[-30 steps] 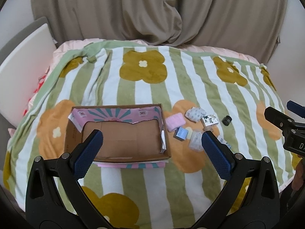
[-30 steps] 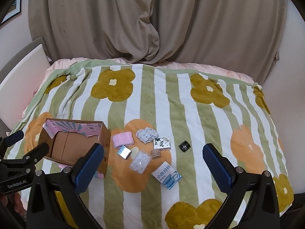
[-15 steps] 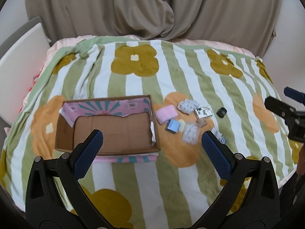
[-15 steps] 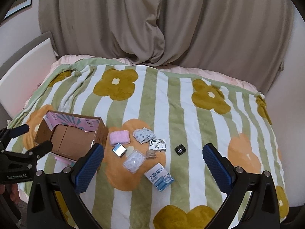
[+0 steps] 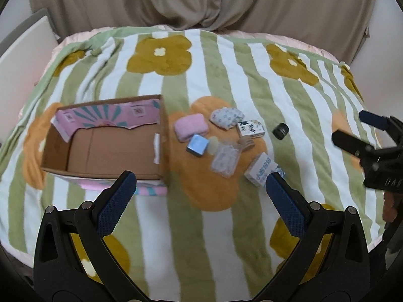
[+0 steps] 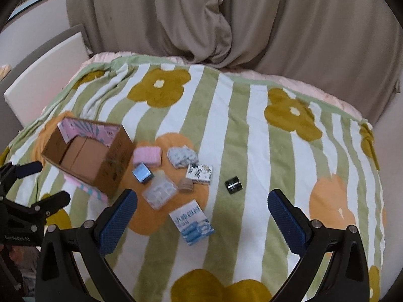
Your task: Organize objects
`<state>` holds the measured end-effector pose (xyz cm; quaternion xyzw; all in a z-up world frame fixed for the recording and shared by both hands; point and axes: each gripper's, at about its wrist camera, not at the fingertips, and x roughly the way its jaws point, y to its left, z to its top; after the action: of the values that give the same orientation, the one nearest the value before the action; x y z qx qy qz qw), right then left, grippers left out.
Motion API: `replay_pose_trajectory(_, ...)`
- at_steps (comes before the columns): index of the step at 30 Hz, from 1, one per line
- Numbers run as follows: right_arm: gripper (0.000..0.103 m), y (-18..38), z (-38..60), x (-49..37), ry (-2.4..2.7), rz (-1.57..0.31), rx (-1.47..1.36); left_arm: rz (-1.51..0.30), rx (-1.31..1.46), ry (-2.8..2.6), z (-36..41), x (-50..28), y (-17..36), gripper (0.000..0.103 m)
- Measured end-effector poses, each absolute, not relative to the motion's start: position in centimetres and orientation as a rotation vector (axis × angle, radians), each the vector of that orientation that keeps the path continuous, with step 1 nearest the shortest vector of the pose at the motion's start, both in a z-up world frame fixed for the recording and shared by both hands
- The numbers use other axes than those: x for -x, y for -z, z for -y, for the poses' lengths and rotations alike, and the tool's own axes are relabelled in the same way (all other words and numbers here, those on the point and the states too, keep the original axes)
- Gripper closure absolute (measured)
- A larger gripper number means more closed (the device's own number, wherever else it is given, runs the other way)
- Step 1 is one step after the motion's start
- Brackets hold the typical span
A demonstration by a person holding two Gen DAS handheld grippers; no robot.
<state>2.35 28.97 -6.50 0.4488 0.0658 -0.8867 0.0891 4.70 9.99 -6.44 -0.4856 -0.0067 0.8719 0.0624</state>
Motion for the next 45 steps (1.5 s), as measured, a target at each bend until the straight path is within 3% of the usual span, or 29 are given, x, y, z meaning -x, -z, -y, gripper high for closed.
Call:
replay_pose_trajectory(25, 0.0, 23.2, -28.3, -1.7, 2.307, -0.483, -1.315, -0.045, 1.625, -2.607, -16.2, 3.9, 23.9, 0.003)
replay_pose_trajectory(35, 0.0, 26.5, -27.1, -2.1, 2.271, -0.534, -1.275, -0.136, 1.598, -2.585, -17.7, 4.8, 26.6, 0.009)
replay_pose_trajectory(41, 0.004, 27.5, -26.8, -1.9, 2.272, -0.549, -1.256, -0.164, 1.585, -2.569, -17.9, 5.2, 27.3, 0.022)
replay_pose_trajectory(43, 0.011, 27.8, -26.6, -1.7, 2.269, -0.55, -1.258, -0.161, 1.585, -2.564, -17.9, 5.2, 27.5, 0.031)
replay_pose_trajectory(45, 0.018, 28.2, -26.5, -1.5, 2.263, -0.555, -1.266, -0.163, 1.579, -2.566, -17.9, 5.1, 27.5, 0.034)
